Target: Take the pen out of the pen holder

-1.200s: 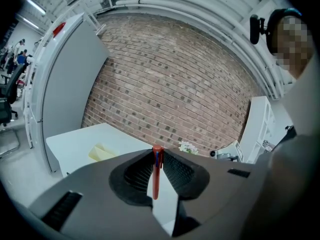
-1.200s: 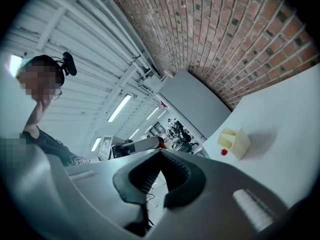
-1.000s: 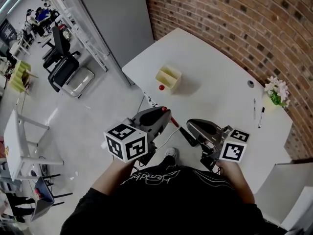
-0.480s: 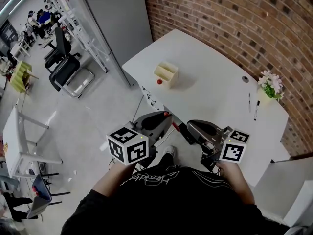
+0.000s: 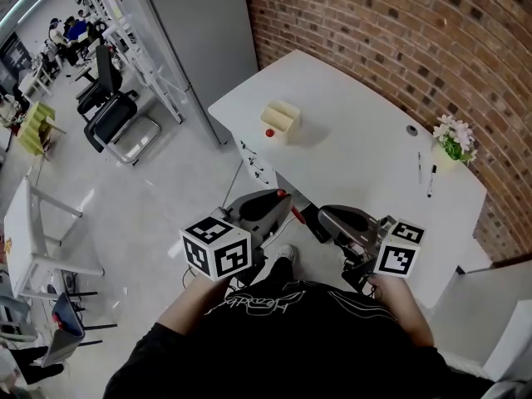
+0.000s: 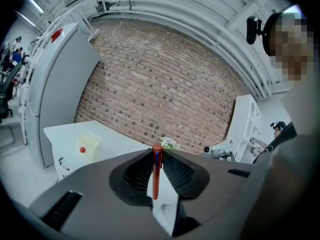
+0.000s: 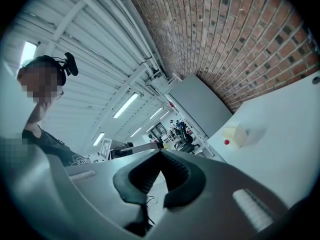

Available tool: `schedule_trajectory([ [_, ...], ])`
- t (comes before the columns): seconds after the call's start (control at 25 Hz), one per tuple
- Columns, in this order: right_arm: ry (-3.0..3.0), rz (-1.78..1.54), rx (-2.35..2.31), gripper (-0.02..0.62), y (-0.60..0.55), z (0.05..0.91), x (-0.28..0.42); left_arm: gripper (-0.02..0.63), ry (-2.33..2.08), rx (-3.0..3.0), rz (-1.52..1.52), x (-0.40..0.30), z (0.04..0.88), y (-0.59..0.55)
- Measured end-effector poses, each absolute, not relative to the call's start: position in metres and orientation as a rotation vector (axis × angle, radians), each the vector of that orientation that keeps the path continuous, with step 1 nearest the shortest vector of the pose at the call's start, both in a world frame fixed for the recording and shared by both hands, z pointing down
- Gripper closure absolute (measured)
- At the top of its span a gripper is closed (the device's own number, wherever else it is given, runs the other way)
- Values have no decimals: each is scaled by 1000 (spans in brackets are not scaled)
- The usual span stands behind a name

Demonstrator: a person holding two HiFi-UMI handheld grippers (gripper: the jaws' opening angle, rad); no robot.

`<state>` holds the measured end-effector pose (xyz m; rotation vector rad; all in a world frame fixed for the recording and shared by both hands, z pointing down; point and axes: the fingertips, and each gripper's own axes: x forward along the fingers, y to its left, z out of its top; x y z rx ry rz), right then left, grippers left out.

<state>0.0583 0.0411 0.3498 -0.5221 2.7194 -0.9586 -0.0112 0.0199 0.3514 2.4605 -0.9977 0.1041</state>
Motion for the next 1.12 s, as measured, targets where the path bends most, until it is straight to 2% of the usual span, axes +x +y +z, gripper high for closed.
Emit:
schedule_trajectory([
  [1.12, 2726, -951, -542, 592, 74, 355, 71, 540, -982, 2467, 119, 3, 356, 48],
])
